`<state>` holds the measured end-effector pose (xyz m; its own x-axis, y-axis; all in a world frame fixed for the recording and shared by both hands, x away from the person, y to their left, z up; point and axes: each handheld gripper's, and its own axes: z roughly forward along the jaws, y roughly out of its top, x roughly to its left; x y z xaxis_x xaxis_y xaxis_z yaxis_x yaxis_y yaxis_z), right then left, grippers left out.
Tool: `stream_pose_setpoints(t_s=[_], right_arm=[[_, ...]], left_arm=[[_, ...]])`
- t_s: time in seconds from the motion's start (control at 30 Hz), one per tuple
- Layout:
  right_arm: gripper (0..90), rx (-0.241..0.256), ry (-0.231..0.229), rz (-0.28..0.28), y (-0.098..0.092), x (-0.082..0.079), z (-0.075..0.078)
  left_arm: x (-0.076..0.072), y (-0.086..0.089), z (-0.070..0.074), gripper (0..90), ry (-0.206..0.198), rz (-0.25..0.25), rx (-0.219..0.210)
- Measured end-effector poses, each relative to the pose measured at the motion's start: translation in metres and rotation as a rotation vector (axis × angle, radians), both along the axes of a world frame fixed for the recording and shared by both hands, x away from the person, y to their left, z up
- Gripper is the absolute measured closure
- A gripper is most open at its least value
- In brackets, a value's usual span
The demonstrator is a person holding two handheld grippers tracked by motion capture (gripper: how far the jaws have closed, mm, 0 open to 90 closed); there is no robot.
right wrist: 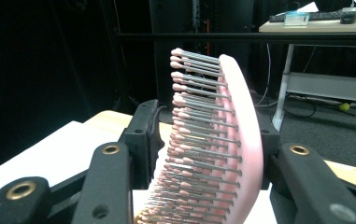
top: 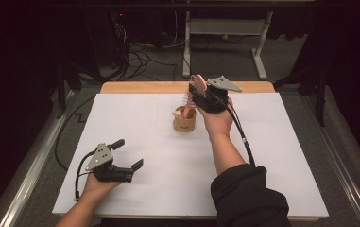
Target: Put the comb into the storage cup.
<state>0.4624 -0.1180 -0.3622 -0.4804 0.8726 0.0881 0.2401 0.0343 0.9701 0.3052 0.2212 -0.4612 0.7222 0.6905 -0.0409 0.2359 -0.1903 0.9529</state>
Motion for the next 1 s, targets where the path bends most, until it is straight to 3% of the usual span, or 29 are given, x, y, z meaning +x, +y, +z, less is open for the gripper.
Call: stream_pose_setpoints(t_s=[1.0], right_arm=[[42.5,0.023,0.057,-0.011,-0.025,0.004,-0.012]], left_arm=[[-0.001,0.001,0.001,0.0,-0.009,0.008,-0.003]])
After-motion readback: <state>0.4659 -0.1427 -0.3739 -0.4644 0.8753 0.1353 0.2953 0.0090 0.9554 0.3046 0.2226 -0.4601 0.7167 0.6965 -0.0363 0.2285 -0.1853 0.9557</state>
